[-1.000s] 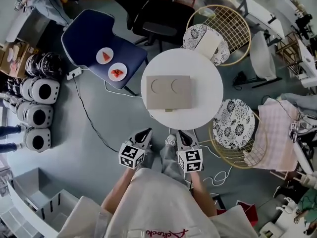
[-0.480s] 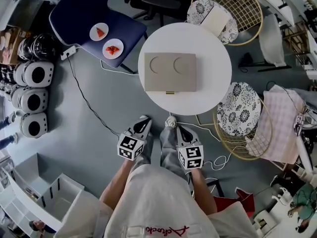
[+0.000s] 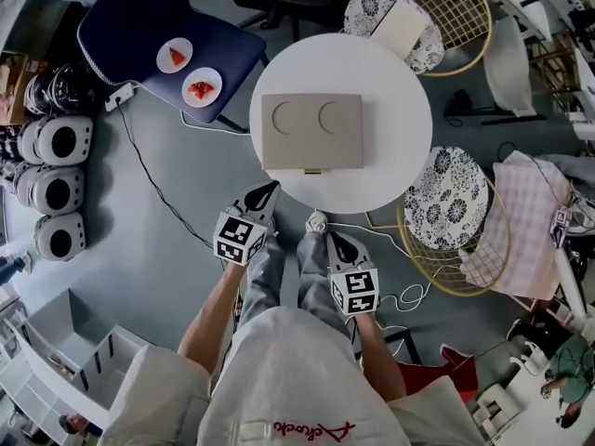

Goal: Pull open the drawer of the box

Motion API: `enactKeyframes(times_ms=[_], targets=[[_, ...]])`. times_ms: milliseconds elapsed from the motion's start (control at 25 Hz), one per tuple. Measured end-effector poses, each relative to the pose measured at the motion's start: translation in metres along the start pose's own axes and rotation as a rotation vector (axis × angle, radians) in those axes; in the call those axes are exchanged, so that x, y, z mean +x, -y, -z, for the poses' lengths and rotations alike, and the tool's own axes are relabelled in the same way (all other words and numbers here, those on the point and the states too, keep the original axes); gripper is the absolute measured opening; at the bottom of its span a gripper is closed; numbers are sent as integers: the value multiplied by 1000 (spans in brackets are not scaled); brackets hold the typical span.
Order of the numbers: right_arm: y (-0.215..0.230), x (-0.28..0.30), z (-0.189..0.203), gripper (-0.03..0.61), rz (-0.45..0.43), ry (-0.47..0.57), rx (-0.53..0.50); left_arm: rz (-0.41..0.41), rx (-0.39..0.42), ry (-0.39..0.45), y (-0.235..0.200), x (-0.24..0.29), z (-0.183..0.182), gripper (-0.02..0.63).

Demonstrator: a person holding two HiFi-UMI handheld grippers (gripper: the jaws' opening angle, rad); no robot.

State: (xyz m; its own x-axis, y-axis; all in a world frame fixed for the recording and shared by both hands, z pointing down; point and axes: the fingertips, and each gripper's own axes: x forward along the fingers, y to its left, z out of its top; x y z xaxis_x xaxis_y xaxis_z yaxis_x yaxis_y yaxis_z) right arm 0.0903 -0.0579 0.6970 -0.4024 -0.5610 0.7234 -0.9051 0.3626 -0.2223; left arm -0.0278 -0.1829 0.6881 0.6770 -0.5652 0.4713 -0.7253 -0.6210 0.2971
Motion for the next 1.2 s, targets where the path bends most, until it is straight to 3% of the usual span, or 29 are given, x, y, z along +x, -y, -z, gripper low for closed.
enactKeyframes(times_ms=[320,840,920,1000,1200], targets=[[3,5,-6,17,-3,-3,7,-21,77,18,-38,32,-35,11],[4,14,-15,17,-16,19,56,-32,79,5,-53,45,-29,11],[3,17,-21,17,-44,47,149,-30,88,5,-53,45,-29,11],[-1,21,-29,17,-124,86,313,-29,96,4,-53,45,-28,11],[-8,32,-50,17,-378,205,874,-30,118,-13,-52,44,-26,11]])
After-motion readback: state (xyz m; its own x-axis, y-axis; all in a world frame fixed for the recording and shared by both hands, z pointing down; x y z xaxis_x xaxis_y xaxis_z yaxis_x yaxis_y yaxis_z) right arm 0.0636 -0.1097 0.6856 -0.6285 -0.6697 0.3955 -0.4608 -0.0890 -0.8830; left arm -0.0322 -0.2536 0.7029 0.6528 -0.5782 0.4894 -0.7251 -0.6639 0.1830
